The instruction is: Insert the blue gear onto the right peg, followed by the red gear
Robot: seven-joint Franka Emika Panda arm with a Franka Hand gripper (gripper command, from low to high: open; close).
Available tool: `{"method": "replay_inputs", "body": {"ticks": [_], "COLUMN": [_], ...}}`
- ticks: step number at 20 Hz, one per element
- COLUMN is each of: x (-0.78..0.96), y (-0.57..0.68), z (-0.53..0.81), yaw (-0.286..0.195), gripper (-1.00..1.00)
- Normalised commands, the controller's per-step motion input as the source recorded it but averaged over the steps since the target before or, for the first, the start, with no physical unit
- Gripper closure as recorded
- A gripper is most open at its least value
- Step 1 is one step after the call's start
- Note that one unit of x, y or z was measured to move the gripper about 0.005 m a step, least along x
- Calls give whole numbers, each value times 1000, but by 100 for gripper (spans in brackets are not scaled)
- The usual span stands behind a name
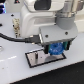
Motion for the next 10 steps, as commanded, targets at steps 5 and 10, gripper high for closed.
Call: {"method": "replay_inputs", "body": {"ticks": [5,10], "x": [75,34], "y": [-65,-70], "z": [94,130], "yaw": [0,0], "gripper": [100,100]}}
